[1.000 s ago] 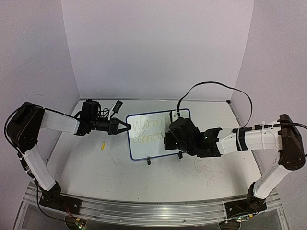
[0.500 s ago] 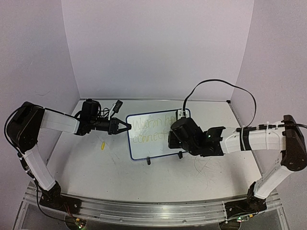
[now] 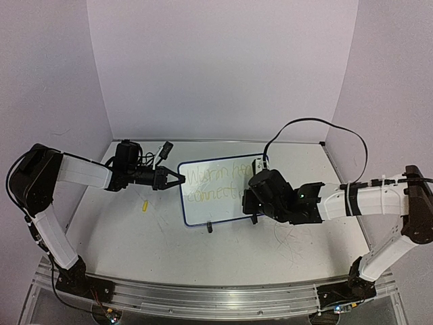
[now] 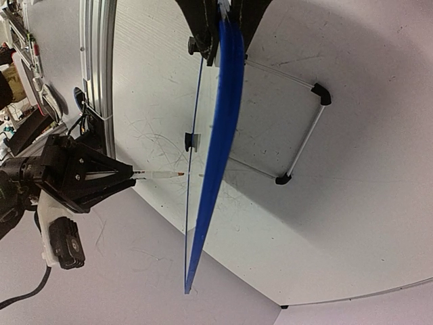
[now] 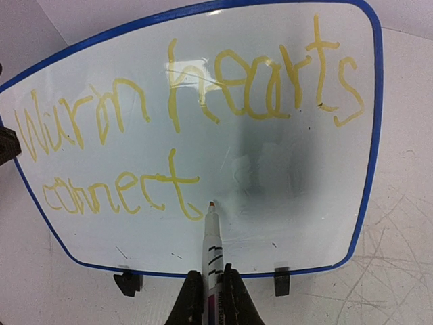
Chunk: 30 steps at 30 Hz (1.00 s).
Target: Write a sentence on the whiteboard
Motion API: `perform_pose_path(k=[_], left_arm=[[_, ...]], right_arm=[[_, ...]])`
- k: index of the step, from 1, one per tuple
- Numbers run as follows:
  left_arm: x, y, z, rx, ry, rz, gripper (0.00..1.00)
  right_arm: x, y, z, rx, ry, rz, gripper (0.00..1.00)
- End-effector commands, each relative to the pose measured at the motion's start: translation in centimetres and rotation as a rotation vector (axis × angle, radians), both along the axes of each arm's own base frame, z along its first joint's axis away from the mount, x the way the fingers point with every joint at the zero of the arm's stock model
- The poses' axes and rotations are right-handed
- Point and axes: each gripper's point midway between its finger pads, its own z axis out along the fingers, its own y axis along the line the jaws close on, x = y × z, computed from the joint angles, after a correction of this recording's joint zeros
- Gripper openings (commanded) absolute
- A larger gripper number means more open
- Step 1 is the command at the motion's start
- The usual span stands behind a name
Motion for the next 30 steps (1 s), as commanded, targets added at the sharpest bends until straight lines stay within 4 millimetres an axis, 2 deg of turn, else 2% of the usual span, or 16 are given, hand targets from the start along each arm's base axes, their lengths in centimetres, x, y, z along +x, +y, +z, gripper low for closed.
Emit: perform_pose_path(k=[1,8,21,23,26,30], left_arm=[[2.4,0.8,-2.4,0.115,-0.047,0.117,0.00],[2.3,0.8,-2.4,0.115,-0.046,0.116,0.00],[2.3,0.8,-2.5,0.115,-0.043,0.115,0.00],[2.3,0.8,-2.5,0.115,-0.042,0.116,0.00],[2.4,0.8,-2.5,0.116,-0.041,0.120,0.00],[2.6,1.0,-2.3,0.121,-0.046,0.142,0.05]], right_arm=[[0.2,-0.2,0.0,0.012,-0.004,-0.018,0.00],[0.7,0.2,-0.5,-0.002,-0.005,-0.034,0.00],[1.6,-0.6,-0.4,-0.031,-0.036,-0.107,0.00],[1.2,-0.2,0.5,-0.008,-0.032,-0.076,0.00],[-0.2,0.1,3.6,0.063,-0.055,-0.003,0.00],[-2.2,-2.0,7.0,0.158,-0.095,0.028,0.00]])
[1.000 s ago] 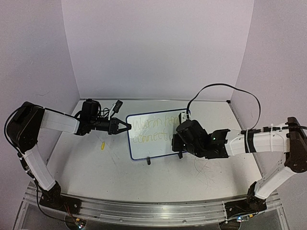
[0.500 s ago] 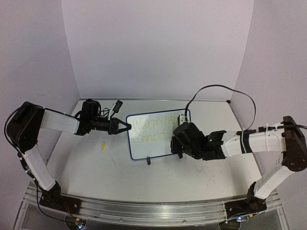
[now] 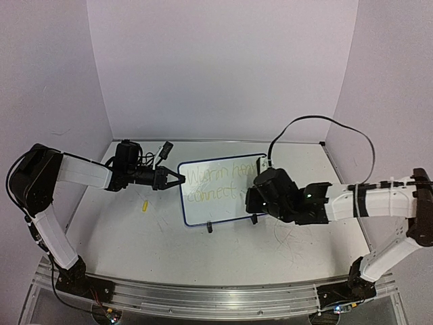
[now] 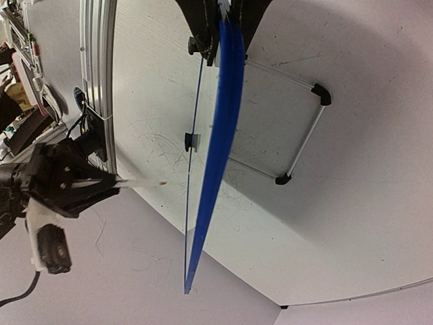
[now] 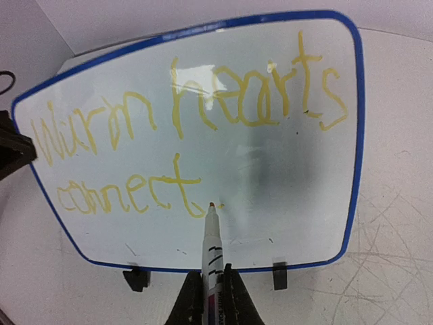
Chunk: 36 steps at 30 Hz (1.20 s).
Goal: Write a sentence on the whiteboard
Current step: Write a sentence on the whiteboard, then place the whiteboard at the center of the board, then pick up the pen cap from the corner of the board.
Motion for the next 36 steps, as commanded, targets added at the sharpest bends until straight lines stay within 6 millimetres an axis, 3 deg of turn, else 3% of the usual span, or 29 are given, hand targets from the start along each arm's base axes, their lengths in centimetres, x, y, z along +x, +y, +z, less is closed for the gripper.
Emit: perform_pose_path(k=[1,7,15,16,20,23,27,32,36], left_arm=[[2.7,1.0,-2.2,0.121,-0.048,0.148,0.07],[3.3,1.5,-0.7,0.115,-0.057,0.204,0.28],[3.0,3.3,3.2,0.115,-0.064,0.324,0.52],[2.8,3.7,3.1,0.133,-0.040,0.342,0.61],[1.9,5.5,3.7,0.168,0.016,0.434,0.74],[1.4,7.9,2.4,0.257,0.106,0.555,0.82],[0.7,11.9,-0.6,0.406,0.282,0.774,0.82],[-0.6,13.8,-5.5,0.601,0.447,0.820,0.77],[0.3,14.3,-8.3,0.733,0.499,0.811,0.72]], right_arm=[[-1.7,-2.3,6.3,0.133,-0.100,0.026,0.00],[-1.6,-5.8,7.2,0.098,-0.147,-0.042,0.00],[-1.3,-7.1,8.5,0.053,-0.226,-0.058,0.00],[-1.3,-7.3,8.8,0.045,-0.242,-0.058,0.00],[-1.2,-7.8,9.2,-0.011,-0.289,-0.050,0.00],[-1.2,-8.1,9.7,-0.017,-0.316,-0.043,0.00],[-1.6,-8.2,10.7,0.006,-0.347,-0.017,0.00],[-1.9,-8.4,11.0,0.005,-0.360,0.002,0.00],[-2.1,-8.4,11.2,0.010,-0.363,0.018,0.00]])
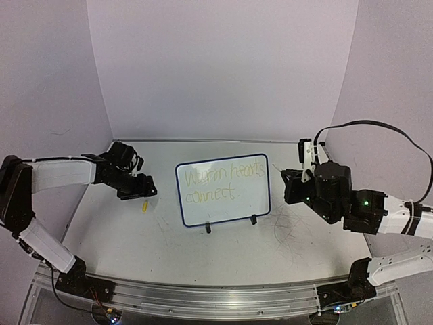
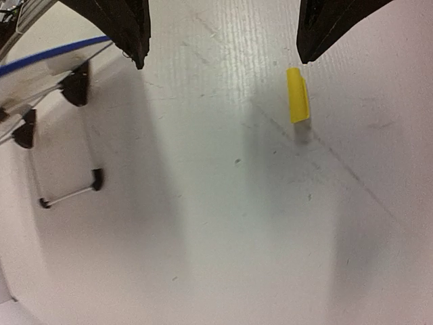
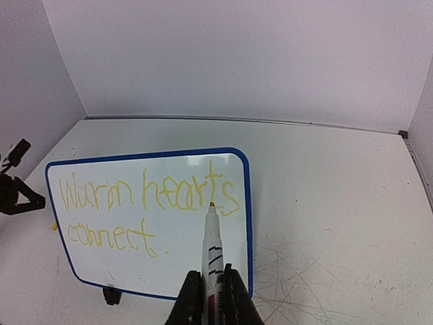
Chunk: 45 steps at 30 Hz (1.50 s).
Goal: Write a sentence on the whiteboard
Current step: Pick up the pen cap from the corner of the board, then insert the whiteboard marker without the cap into the pen cap.
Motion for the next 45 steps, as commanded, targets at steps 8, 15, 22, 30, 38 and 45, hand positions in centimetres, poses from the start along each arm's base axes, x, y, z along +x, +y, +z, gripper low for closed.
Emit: perform_pose_path(k=[8,15,22,30,38,45], left_arm=[[1.3,2.4,-6.8,0.258,0.220,0.007,0.51],[2.0,3.1,-8.6,0.331,0.235,-0.002,0.27],[2.6,3.6,-6.1,0.335,0.162,0.034,0.01],[4.6,0.2,14.9,-0.131,-0.298,0.145,0.00],[0.3,-1.8,35.3,-0.949,-0.821,0.077,0.03],[-2.2,-4.4,39.3,-1.303,-0.859,-0.136,0.02]], right_arm=[[-0.6,-0.9,0.8,0.073,-0.023,0.008,0.00],[-0.8,-0.9,0.5,0.103,-0.007,0.011,0.00],[-0.5,0.3,1.2,0.100,-0.003,0.040,0.00],[0.0,5.3,3.7,0.110,-0.016,0.199,0.00],[-0.5,14.0,9.8,0.302,-0.096,0.501,0.00],[-1.0,20.2,15.8,0.558,-0.196,0.688,0.00]])
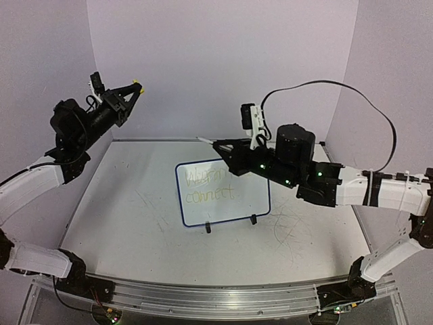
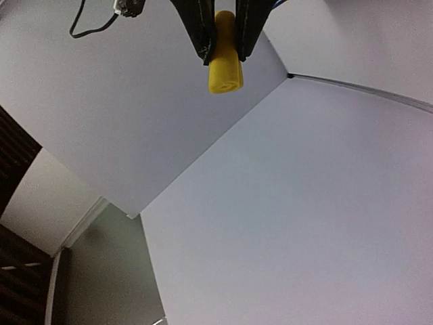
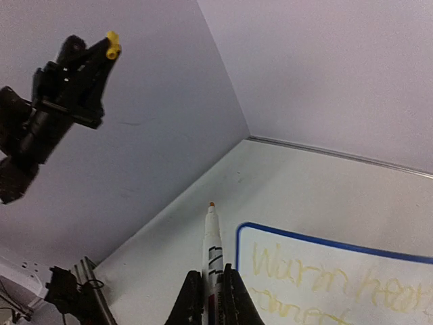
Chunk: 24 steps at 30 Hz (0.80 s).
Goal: Write a sentence on the whiteboard
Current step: Insert the whiteboard marker without the cap into the pen cap.
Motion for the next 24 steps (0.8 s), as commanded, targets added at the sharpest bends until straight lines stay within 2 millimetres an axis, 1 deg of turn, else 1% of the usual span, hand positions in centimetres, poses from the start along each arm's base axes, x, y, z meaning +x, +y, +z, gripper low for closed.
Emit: perform_pose_path(k=[1,3,7,8,11,13,15,18,24], left_arm=[[-2.7,-1.7,3.2,-0.218,-0.111,-0.234,0.01],[-2.6,-1.9,2.7,-0.263,-0.066,-0.265,0.01],[-3.3,-2.2,2.2,-0.323,-0.043,-0.295,0.00],[-3.5,-2.4,2.1,-0.334,-0.039,-0.303,0.00],[-3.6,-3.1,1.8,-0.362,-0.010,-0.339,0.00],[-3.5,-3.1,1.6,-0.389,0.005,-0.351,0.00],[-3.4,-3.1,1.5,-0.401,0.012,-0.353,0.00],[-3.6,-3.0,1.7,-0.410,0.005,-0.344,0.00],[-3.0,-3.0,1.3,-0.429,0.027,-0.334,0.00]], right_arm=[[-1.3,3.4,7.9,0.270,-0.120,0.135,0.00],[-0.5,4.5,8.3,0.243,-0.160,0.095,0.00],[1.0,5.9,8.2,0.210,-0.183,0.017,0.00],[1.1,6.3,8.2,0.205,-0.191,0.014,0.00],[0.9,7.1,8.9,0.205,-0.238,-0.015,0.00],[0.7,7.5,9.4,0.199,-0.275,-0.038,0.00],[0.5,7.6,9.9,0.197,-0.295,-0.063,0.00],[0.9,7.3,10.0,0.194,-0.303,-0.108,0.00],[0.4,7.1,10.7,0.205,-0.335,-0.121,0.00]])
